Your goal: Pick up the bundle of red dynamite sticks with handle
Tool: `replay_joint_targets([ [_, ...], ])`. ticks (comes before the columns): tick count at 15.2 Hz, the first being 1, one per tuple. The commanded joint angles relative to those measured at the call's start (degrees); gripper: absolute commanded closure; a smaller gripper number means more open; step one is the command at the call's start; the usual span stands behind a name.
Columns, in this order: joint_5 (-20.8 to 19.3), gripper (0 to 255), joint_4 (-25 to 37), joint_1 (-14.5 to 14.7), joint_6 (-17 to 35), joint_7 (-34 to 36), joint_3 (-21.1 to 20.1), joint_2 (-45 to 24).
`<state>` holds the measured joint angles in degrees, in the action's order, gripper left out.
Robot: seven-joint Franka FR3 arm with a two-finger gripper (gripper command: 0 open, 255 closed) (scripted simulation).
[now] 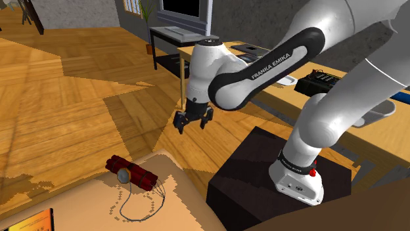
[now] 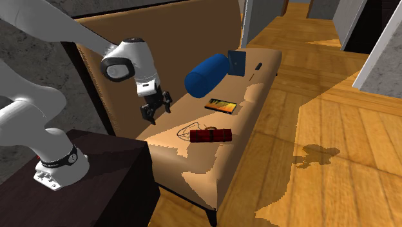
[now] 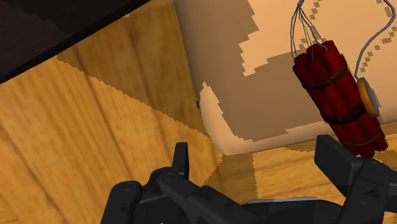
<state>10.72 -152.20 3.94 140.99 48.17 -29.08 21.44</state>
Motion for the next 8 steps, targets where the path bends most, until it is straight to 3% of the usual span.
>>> replay_joint_targets([
  [1, -1.47, 0, 1.23, -1.20, 4.14, 4.59, -3.08, -4.89],
  [5, -9.95, 0, 4.56, -5.10, 11.18, 16.49, -9.04, -15.40],
  [8, -22.99, 0, 8.34, -6.85, 14.72, 29.86, -11.07, -24.54],
])
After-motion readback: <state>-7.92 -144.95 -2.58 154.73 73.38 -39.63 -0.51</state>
